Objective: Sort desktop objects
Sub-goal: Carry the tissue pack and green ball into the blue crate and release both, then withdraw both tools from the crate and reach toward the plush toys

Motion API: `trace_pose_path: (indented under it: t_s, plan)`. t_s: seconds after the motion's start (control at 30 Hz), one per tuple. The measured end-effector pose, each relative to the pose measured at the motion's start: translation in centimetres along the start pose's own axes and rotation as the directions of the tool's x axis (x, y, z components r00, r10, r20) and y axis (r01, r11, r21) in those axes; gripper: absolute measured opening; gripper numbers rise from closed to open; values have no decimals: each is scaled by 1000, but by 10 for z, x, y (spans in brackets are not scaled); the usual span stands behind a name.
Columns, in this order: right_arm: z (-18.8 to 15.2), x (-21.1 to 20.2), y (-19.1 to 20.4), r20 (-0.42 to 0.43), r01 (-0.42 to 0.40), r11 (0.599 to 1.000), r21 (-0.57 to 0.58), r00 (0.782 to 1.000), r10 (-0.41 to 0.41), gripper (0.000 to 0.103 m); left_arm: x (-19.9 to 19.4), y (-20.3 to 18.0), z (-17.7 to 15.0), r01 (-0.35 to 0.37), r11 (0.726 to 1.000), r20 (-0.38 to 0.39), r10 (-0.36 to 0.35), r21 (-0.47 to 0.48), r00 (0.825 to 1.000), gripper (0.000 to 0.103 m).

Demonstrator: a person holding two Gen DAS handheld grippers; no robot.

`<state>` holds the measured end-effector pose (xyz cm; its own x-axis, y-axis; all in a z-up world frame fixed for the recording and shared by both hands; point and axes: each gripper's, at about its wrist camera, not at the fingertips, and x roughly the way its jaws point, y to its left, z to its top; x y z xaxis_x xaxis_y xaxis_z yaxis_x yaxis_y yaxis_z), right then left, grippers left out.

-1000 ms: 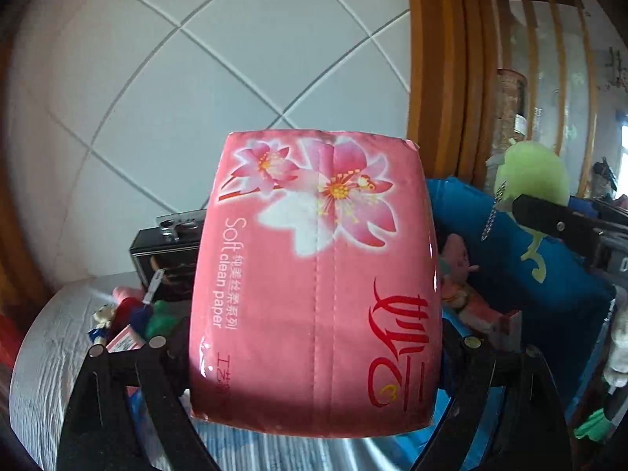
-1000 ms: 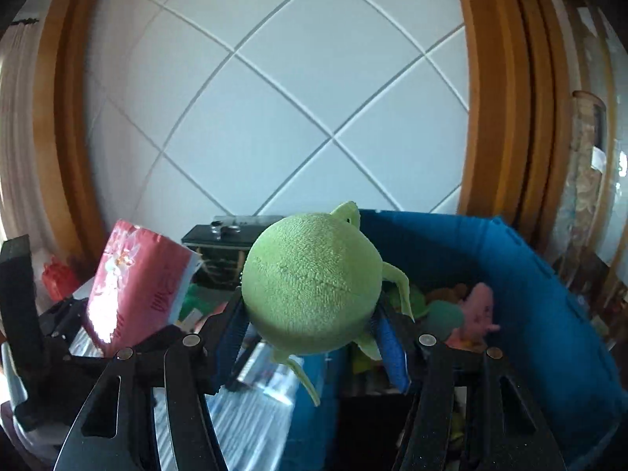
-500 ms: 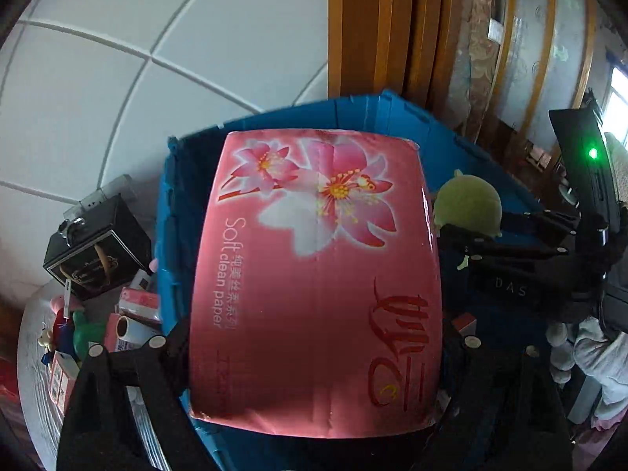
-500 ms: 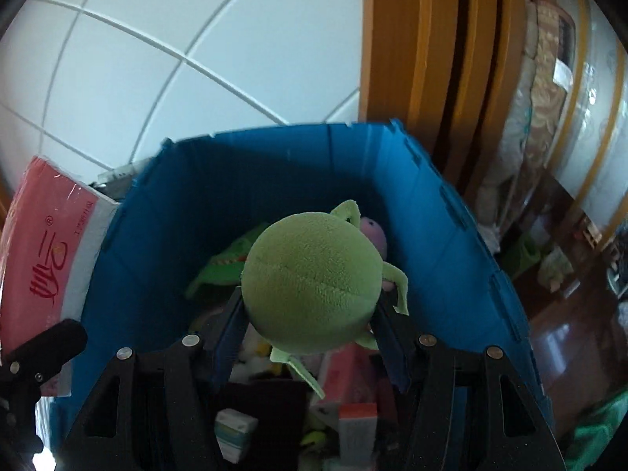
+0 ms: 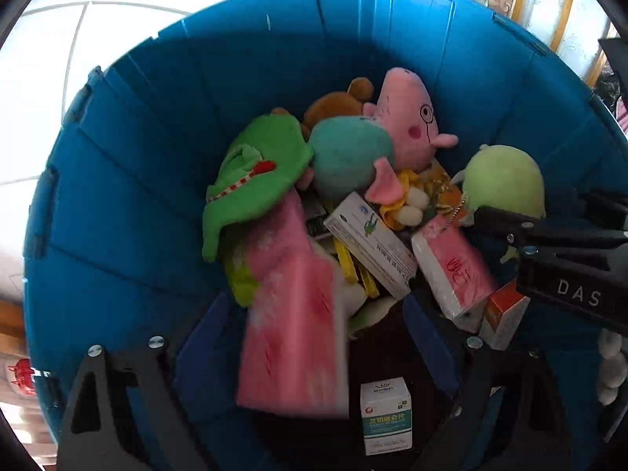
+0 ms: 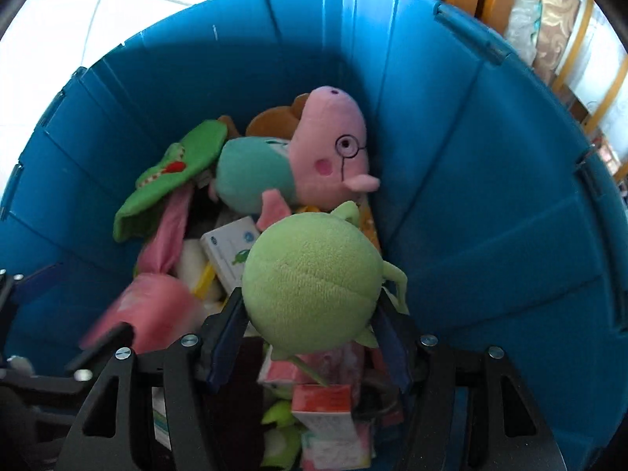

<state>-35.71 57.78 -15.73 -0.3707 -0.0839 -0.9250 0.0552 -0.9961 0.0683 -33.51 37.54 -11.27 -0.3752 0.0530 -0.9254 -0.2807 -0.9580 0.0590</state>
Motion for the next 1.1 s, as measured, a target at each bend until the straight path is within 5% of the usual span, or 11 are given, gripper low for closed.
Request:
trace_pose_path:
  t_s: [0.37, 0.57, 0.73, 0.93, 1.1]
  plan:
    - [-3, 0, 2, -27, 2, 1000, 15, 1000, -2, 98, 4, 14, -2, 19, 999, -23, -20, -32, 1000, 91]
    - [1, 4, -1, -18, -20, 999, 25, 1000, 21, 103, 1, 15, 0, 15, 999, -11, -15, -38, 1000, 91]
    - [3, -7, -1, 26, -54, 998, 22, 998, 53, 103, -24, 19, 2, 15, 998, 105, -9, -60, 994, 91]
    - [6, -37, -11, 169, -186, 981, 61, 970, 174, 103, -84, 30, -8, -60, 995, 268, 79, -79, 960, 91]
    - [3, -72, -6, 323, -279, 960, -4, 908, 266, 103, -157, 57, -40, -67, 985, 427, 129, -157, 895, 93]
